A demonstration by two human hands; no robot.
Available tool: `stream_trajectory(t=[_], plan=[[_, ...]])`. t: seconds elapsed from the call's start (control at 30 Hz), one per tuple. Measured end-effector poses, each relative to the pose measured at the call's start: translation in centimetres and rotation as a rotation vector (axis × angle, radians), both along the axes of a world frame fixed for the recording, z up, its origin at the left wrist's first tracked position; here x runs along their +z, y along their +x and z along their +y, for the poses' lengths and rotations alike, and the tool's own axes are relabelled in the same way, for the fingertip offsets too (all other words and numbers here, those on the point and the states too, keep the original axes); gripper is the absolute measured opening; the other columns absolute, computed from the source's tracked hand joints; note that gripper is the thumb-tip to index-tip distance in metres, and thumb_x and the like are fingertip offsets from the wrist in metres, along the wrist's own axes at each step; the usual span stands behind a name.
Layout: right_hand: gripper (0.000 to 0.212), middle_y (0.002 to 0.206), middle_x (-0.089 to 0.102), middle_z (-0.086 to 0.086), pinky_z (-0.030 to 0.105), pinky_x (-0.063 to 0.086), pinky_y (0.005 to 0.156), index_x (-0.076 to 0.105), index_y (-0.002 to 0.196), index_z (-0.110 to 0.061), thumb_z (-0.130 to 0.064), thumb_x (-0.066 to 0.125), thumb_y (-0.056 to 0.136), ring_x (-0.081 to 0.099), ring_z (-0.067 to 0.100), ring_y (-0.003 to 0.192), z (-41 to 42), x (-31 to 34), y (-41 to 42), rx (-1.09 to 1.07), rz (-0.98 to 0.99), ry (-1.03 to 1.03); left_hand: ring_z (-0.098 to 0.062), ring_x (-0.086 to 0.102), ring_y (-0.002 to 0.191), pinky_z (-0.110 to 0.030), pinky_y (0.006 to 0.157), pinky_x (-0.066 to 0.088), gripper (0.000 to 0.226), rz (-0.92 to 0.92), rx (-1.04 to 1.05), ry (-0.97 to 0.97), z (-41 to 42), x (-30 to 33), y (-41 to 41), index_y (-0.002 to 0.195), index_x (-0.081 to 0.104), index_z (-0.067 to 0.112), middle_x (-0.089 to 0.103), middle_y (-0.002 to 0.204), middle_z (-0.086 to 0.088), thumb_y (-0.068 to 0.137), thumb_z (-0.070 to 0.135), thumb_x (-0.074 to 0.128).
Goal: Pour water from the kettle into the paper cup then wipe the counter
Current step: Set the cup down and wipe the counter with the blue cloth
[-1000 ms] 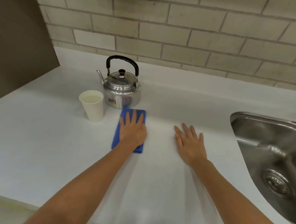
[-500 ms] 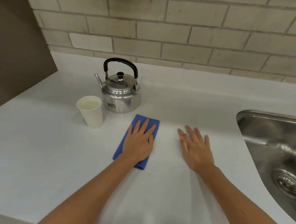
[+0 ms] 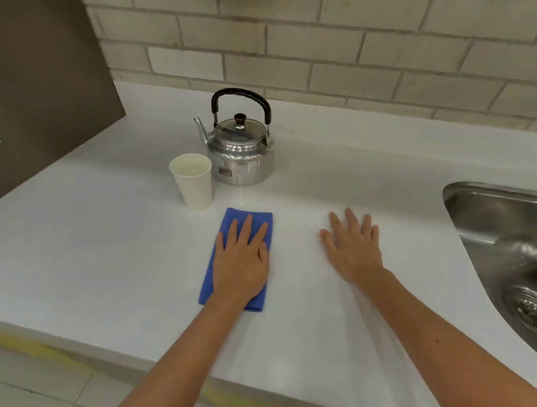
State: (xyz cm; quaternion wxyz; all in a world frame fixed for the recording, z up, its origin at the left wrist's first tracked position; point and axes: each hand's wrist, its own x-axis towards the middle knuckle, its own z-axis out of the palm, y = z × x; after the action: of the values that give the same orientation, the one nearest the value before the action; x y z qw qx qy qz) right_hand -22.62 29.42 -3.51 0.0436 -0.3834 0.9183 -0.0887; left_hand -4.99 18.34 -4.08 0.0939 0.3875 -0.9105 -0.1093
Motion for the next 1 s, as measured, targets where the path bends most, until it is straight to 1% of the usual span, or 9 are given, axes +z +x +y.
stream_trajectory(t=[0.07, 0.13, 0.33, 0.47, 0.57, 0.67, 0.73, 0.87, 1.0], plan=[[0.052, 0.158, 0.011, 0.003, 0.051, 0.002, 0.117, 0.019, 0.145, -0.029, -0.046, 0.023, 0.096, 0.0, 0.037, 0.143, -1.8, 0.0, 2.6, 0.078, 0.0, -0.024, -0.022, 0.006, 0.146, -0.043, 0.118, 0.007, 0.049, -0.014, 0.061, 0.006, -1.8, 0.1, 5.1, 0.145, 0.017, 0.032, 0.011, 0.159, 0.002, 0.096, 0.031, 0.022], [0.052, 0.158, 0.01, 0.0, 0.053, 0.001, 0.116, 0.018, 0.145, -0.03, -0.046, 0.02, 0.096, 0.0, 0.029, 0.144, -3.4, -0.1, 4.8, 0.169, -0.014, -0.013, -0.021, 0.004, 0.146, -0.043, 0.119, 0.006, 0.049, -0.048, 0.054, 0.01, -2.9, 0.1, 7.6, 0.145, 0.015, 0.032, 0.009, 0.159, 0.003, 0.097, 0.031, 0.022], [0.053, 0.158, 0.007, -0.001, 0.051, 0.001, 0.117, 0.013, 0.146, -0.028, -0.046, 0.018, 0.096, -0.001, 0.026, 0.145, -5.2, -0.3, 5.7, 0.169, 0.003, 0.023, -0.023, -0.003, 0.146, -0.043, 0.119, -0.002, 0.05, -0.06, -0.108, 0.019, -0.7, 0.3, 3.5, 0.146, 0.009, 0.031, 0.003, 0.159, 0.003, 0.098, 0.032, 0.018], [0.054, 0.158, 0.007, 0.001, 0.048, 0.002, 0.118, 0.014, 0.146, -0.025, -0.045, 0.019, 0.097, -0.001, 0.026, 0.145, -6.8, 0.0, 6.5, 0.17, -0.016, 0.009, -0.019, 0.001, 0.146, -0.04, 0.119, 0.0, 0.048, -0.027, -0.139, 0.018, -1.8, -0.1, 6.6, 0.145, 0.015, 0.034, 0.008, 0.159, 0.006, 0.097, 0.034, 0.02], [0.052, 0.158, 0.01, 0.0, 0.048, 0.004, 0.117, 0.017, 0.145, -0.026, -0.044, 0.02, 0.096, 0.001, 0.027, 0.144, -9.2, 0.2, 7.4, 0.182, -0.016, -0.001, -0.018, 0.004, 0.146, -0.04, 0.119, 0.005, 0.047, -0.008, -0.001, 0.021, -6.9, -0.2, 12.5, 0.144, 0.017, 0.036, 0.01, 0.158, 0.007, 0.097, 0.035, 0.021], [0.051, 0.157, 0.011, 0.0, 0.049, 0.006, 0.117, 0.019, 0.144, -0.027, -0.043, 0.018, 0.096, 0.002, 0.026, 0.144, -11.0, 0.0, 7.7, 0.171, -0.008, -0.012, -0.026, 0.017, 0.144, -0.046, 0.116, 0.018, 0.052, -0.037, 0.181, -0.036, -14.5, -0.2, 18.4, 0.144, 0.025, 0.029, 0.02, 0.157, -0.003, 0.093, 0.034, 0.016], [0.05, 0.156, 0.013, 0.0, 0.05, 0.006, 0.117, 0.02, 0.144, -0.028, -0.042, 0.016, 0.096, 0.004, 0.025, 0.143, -11.7, -0.2, 7.4, 0.153, -0.006, -0.028, -0.028, 0.018, 0.143, -0.048, 0.115, 0.017, 0.049, -0.052, 0.27, -0.025, -19.6, -0.2, 20.1, 0.144, 0.025, 0.027, 0.021, 0.156, -0.005, 0.095, 0.031, 0.02], [0.048, 0.156, 0.016, 0.0, 0.049, 0.007, 0.116, 0.023, 0.143, -0.03, -0.039, 0.019, 0.096, 0.006, 0.021, 0.143, -13.2, -0.4, 6.5, 0.081, -0.016, -0.075, -0.032, 0.014, 0.143, -0.053, 0.115, 0.011, 0.049, -0.059, 0.307, 0.003, -27.9, 0.0, 16.2, 0.145, 0.021, 0.025, 0.016, 0.158, -0.007, 0.097, 0.027, 0.026], [0.046, 0.155, 0.019, 0.002, 0.048, 0.01, 0.114, 0.025, 0.143, -0.029, -0.035, 0.023, 0.097, 0.01, 0.023, 0.142, -14.9, -0.2, 6.0, -0.005, 0.0, -0.088, -0.031, 0.008, 0.144, -0.052, 0.116, 0.007, 0.05, -0.113, 0.186, 0.039, -31.2, 0.4, 8.3, 0.146, 0.014, 0.027, 0.008, 0.159, -0.004, 0.097, 0.03, 0.019]])
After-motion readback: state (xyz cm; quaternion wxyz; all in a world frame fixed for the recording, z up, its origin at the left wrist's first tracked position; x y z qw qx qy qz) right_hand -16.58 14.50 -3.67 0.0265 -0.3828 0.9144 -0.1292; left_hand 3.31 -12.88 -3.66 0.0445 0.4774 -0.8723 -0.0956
